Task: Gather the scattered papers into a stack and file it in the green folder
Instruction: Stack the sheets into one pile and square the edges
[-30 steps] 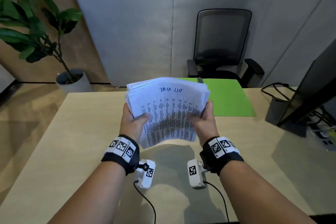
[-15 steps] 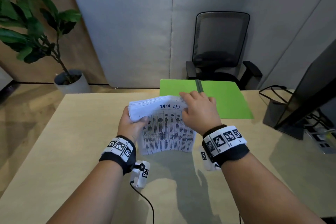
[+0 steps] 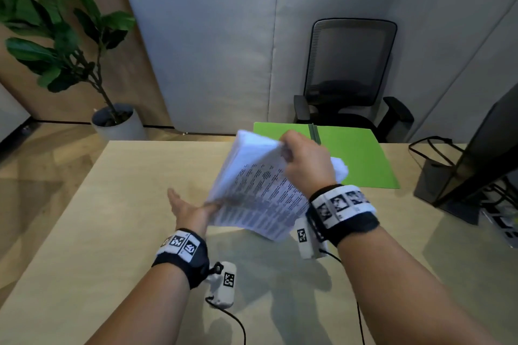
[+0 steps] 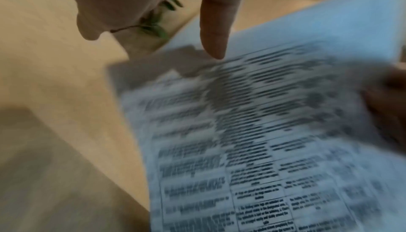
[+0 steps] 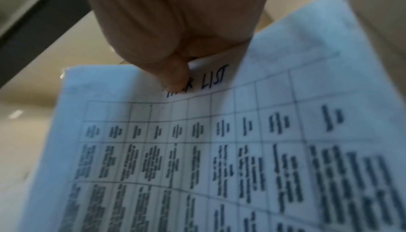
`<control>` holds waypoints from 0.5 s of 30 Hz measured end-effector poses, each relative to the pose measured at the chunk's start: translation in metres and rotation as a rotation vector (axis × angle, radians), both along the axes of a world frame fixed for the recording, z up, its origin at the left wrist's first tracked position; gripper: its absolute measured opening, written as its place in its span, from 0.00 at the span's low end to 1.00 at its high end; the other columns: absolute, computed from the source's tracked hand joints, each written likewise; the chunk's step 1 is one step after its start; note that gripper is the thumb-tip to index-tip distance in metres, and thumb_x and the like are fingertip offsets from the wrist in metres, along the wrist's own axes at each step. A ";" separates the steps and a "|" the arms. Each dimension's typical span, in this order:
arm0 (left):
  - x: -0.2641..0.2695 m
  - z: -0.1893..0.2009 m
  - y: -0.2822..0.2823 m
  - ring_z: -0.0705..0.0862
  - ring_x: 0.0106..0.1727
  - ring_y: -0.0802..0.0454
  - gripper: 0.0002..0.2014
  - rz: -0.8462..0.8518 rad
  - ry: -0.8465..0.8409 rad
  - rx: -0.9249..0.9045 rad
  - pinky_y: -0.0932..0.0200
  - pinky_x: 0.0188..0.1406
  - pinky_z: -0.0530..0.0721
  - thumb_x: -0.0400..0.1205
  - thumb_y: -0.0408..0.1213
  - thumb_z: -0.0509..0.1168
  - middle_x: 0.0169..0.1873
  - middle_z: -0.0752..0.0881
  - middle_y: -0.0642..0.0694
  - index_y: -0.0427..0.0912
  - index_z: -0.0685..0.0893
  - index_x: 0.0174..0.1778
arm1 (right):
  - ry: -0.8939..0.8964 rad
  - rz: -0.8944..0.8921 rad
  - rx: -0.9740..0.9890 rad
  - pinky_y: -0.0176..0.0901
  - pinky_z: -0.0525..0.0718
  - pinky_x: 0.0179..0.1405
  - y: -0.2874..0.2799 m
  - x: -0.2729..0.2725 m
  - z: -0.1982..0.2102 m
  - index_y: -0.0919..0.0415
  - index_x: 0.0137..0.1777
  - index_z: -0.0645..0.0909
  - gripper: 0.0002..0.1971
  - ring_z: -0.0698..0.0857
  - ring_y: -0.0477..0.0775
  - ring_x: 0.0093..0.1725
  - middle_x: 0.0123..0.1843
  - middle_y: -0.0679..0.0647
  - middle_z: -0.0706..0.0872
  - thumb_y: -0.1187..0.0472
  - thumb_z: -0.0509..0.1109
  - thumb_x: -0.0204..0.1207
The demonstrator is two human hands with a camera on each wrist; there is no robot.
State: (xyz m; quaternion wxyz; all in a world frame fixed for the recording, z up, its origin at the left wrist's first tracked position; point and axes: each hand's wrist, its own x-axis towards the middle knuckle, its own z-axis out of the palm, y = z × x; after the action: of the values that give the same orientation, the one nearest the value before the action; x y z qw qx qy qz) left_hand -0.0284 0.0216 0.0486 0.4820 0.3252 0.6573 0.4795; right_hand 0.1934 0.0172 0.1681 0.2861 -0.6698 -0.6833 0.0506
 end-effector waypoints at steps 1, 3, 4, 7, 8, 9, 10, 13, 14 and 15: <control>-0.004 -0.007 -0.001 0.68 0.78 0.45 0.62 0.010 -0.116 -0.028 0.42 0.78 0.63 0.61 0.31 0.83 0.81 0.61 0.44 0.52 0.49 0.84 | 0.150 -0.030 -0.004 0.47 0.72 0.40 0.000 0.012 -0.001 0.57 0.49 0.78 0.09 0.78 0.56 0.42 0.41 0.52 0.83 0.68 0.64 0.72; -0.011 -0.013 0.001 0.79 0.70 0.41 0.50 -0.088 -0.280 0.003 0.35 0.75 0.68 0.59 0.32 0.83 0.71 0.78 0.40 0.44 0.67 0.78 | 0.422 -0.069 -0.060 0.45 0.73 0.37 0.002 0.034 -0.011 0.57 0.47 0.77 0.06 0.78 0.54 0.40 0.38 0.51 0.82 0.68 0.64 0.76; -0.010 -0.008 0.001 0.83 0.66 0.41 0.38 -0.137 -0.297 0.043 0.33 0.72 0.71 0.63 0.31 0.81 0.64 0.84 0.40 0.43 0.76 0.70 | 0.544 -0.095 -0.092 0.45 0.73 0.37 0.002 0.042 -0.021 0.56 0.44 0.76 0.07 0.77 0.52 0.39 0.37 0.50 0.81 0.68 0.63 0.77; -0.002 0.010 0.006 0.87 0.59 0.45 0.22 -0.149 -0.183 0.157 0.36 0.67 0.79 0.74 0.23 0.73 0.57 0.89 0.44 0.45 0.82 0.62 | 0.790 -0.220 -0.126 0.45 0.74 0.38 -0.004 0.054 -0.060 0.52 0.39 0.72 0.14 0.75 0.51 0.39 0.36 0.50 0.78 0.74 0.60 0.75; 0.003 0.016 0.007 0.88 0.56 0.48 0.21 -0.119 -0.130 0.213 0.40 0.65 0.81 0.76 0.22 0.71 0.55 0.89 0.46 0.45 0.82 0.61 | 0.847 -0.244 -0.110 0.45 0.74 0.39 -0.008 0.055 -0.071 0.51 0.39 0.73 0.16 0.75 0.51 0.40 0.37 0.51 0.78 0.76 0.59 0.75; 0.009 0.021 0.007 0.89 0.53 0.52 0.19 -0.082 -0.084 0.263 0.45 0.61 0.84 0.76 0.22 0.70 0.52 0.90 0.50 0.47 0.82 0.60 | 0.913 -0.245 -0.086 0.44 0.74 0.38 -0.013 0.054 -0.076 0.50 0.40 0.74 0.19 0.76 0.51 0.41 0.39 0.52 0.79 0.78 0.57 0.75; 0.016 0.027 0.006 0.89 0.49 0.58 0.19 -0.037 -0.060 0.296 0.51 0.56 0.85 0.77 0.23 0.70 0.50 0.90 0.53 0.49 0.82 0.58 | 0.981 -0.224 -0.053 0.43 0.75 0.38 -0.018 0.052 -0.080 0.51 0.43 0.75 0.20 0.77 0.50 0.41 0.41 0.53 0.81 0.80 0.56 0.75; 0.028 0.032 -0.002 0.89 0.47 0.59 0.20 0.014 -0.113 0.354 0.59 0.47 0.86 0.79 0.23 0.68 0.48 0.90 0.56 0.56 0.83 0.54 | 1.152 -0.126 0.055 0.35 0.80 0.41 -0.033 0.046 -0.086 0.53 0.52 0.77 0.22 0.81 0.45 0.46 0.50 0.53 0.85 0.82 0.57 0.76; 0.029 0.028 -0.005 0.90 0.48 0.57 0.21 0.016 -0.140 0.352 0.58 0.47 0.86 0.78 0.22 0.68 0.48 0.90 0.55 0.57 0.83 0.53 | 1.187 -0.120 0.053 0.36 0.81 0.43 -0.037 0.046 -0.093 0.53 0.55 0.77 0.22 0.82 0.46 0.48 0.52 0.54 0.86 0.81 0.59 0.75; 0.028 0.022 -0.008 0.90 0.48 0.54 0.21 0.019 -0.152 0.326 0.57 0.47 0.87 0.78 0.22 0.68 0.48 0.90 0.54 0.57 0.84 0.52 | 1.214 -0.127 0.026 0.40 0.82 0.45 -0.041 0.046 -0.103 0.54 0.57 0.77 0.23 0.82 0.47 0.50 0.53 0.54 0.86 0.81 0.62 0.71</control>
State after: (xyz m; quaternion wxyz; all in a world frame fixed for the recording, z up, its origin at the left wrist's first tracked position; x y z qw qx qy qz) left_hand -0.0005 0.0136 0.0709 0.4668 0.3556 0.5356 0.6073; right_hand 0.2391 -0.0235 0.0648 0.6349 -0.5573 -0.3578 0.3979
